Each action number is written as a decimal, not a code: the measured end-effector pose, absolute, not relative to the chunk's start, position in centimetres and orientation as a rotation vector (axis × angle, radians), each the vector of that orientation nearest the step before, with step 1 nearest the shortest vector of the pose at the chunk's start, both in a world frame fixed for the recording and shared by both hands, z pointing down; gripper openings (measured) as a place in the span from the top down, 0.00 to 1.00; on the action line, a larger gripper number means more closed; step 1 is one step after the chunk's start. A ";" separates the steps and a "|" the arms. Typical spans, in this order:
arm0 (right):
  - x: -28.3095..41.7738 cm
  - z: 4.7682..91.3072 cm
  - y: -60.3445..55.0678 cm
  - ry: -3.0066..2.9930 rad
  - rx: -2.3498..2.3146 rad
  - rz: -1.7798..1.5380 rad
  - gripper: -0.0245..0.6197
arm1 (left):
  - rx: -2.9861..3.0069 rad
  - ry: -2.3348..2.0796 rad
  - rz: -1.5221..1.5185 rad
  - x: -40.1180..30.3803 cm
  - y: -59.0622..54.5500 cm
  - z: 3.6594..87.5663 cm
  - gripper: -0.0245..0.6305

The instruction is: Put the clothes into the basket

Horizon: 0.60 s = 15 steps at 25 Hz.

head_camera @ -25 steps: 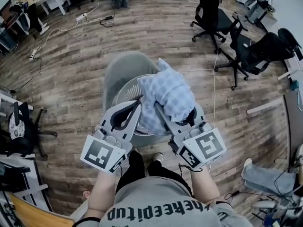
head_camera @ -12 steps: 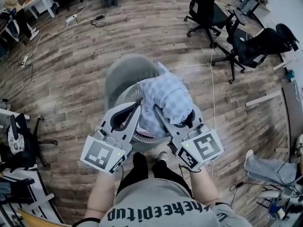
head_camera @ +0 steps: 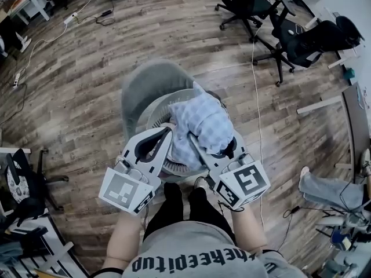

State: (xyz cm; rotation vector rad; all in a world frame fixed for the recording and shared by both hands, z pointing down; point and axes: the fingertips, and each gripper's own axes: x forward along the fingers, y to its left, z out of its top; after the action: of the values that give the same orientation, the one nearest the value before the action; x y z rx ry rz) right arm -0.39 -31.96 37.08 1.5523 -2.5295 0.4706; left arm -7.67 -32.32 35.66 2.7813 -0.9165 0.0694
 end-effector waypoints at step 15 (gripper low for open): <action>0.0 44.8 -31.1 -2.388 1.538 0.646 0.56 | 2.683 -0.814 0.175 -7.2 -31.8 42.2 0.94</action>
State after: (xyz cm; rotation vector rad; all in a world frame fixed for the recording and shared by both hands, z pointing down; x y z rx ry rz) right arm 0.01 -31.07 44.78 1.5378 -2.3877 0.6461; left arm -7.21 -31.84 42.17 2.6832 -0.8138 0.1753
